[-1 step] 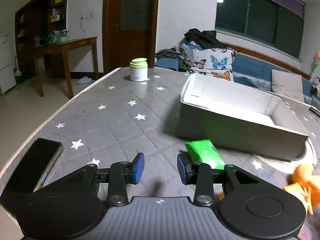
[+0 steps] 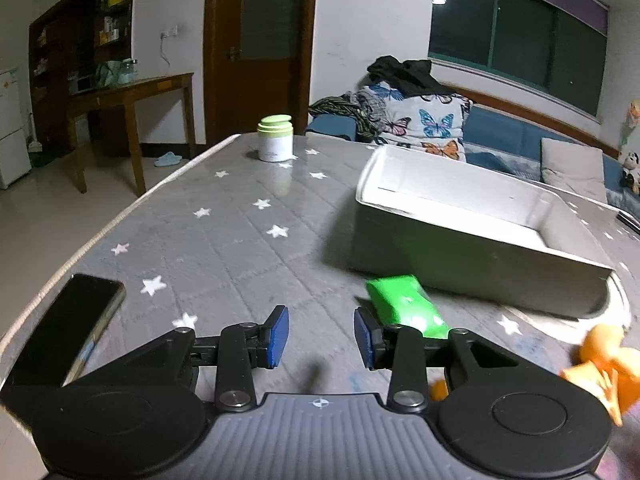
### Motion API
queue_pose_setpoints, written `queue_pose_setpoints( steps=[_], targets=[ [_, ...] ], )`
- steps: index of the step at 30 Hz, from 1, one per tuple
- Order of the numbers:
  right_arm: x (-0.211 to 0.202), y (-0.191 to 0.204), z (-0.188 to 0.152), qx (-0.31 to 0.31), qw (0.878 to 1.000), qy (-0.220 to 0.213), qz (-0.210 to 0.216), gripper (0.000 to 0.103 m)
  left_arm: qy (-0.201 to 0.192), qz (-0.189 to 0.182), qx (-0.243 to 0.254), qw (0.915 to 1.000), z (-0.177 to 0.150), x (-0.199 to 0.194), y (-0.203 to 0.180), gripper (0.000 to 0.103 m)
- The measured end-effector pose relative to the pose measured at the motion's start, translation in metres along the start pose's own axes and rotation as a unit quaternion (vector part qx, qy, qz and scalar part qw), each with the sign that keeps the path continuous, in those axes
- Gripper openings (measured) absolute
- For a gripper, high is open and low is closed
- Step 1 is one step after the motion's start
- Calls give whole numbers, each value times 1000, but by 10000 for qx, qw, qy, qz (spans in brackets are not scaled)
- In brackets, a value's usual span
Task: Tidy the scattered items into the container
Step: 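Move the right gripper toward the cluster of yellow toys, then position the open right gripper around the yellow plush chick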
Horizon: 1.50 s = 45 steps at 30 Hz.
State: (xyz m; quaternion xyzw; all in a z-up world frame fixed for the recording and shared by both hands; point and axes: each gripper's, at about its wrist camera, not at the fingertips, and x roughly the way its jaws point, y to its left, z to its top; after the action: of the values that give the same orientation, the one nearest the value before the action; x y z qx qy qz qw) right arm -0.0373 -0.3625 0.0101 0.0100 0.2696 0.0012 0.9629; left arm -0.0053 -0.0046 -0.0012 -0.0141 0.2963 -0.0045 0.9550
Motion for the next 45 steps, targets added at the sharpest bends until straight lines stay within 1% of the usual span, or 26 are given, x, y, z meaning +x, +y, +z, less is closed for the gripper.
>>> queue_pose_setpoints(
  steps=[2, 5, 6, 8, 9, 11, 12, 14, 18, 19, 21, 24, 25, 27, 36, 40, 45],
  targets=[
    [-1, 0, 0, -15, 10000, 37, -7, 103, -70, 38, 80, 9999, -5, -5, -6, 39],
    [-8, 2, -3, -86, 9999, 35, -125, 103, -174, 95, 201, 9996, -13, -12, -15, 39],
    [-12, 8, -4, -188, 9997, -2, -146, 103, -208, 113, 241, 9994, -16, -14, -18, 39],
    [-19, 17, -6, -243, 9996, 31, -121, 103, -85, 63, 278, 9996, -24, -25, -29, 39],
    [-19, 33, -7, -366, 9992, 61, -139, 103, -14, 20, 282, 9996, -28, -30, -34, 39],
    [-17, 50, -8, -464, 9988, 140, -108, 103, 219, -112, 212, 9995, -25, -38, -37, 39],
    [-17, 59, -11, -487, 9987, 126, -89, 103, 312, -173, 190, 9992, -23, -34, -34, 39],
    [-23, 73, -13, -502, 9986, 164, 2, 103, 427, -249, 189, 9986, -24, -33, -32, 39],
    [-29, 78, -16, -478, 9979, 239, 372, 103, 490, -409, 246, 9977, -29, -42, -39, 39],
    [-30, 82, -17, -482, 9978, 233, 386, 103, 492, -427, 272, 9975, -30, -44, -40, 39],
    [-36, 85, -18, -551, 9964, 243, 601, 103, 496, -463, 324, 9972, -30, -48, -44, 39],
    [-42, 94, -20, -616, 9950, 253, 739, 103, 528, -492, 361, 9967, -34, -51, -48, 39],
    [-51, 91, -23, -727, 9928, 243, 924, 103, 547, -506, 365, 9966, -35, -52, -49, 39],
    [-57, 95, -27, -801, 9911, 230, 1037, 103, 577, -530, 382, 9962, -38, -54, -51, 39],
    [-83, 119, -30, -839, 9882, 252, 1253, 103, 656, -551, 475, 9952, -43, -57, -57, 39],
    [-85, 114, -30, -939, 9860, 256, 1351, 103, 664, -562, 474, 9951, -43, -58, -58, 39],
    [-76, 108, -26, -1021, 9839, 304, 1432, 103, 688, -566, 498, 9948, -44, -57, -59, 39]
  ],
)
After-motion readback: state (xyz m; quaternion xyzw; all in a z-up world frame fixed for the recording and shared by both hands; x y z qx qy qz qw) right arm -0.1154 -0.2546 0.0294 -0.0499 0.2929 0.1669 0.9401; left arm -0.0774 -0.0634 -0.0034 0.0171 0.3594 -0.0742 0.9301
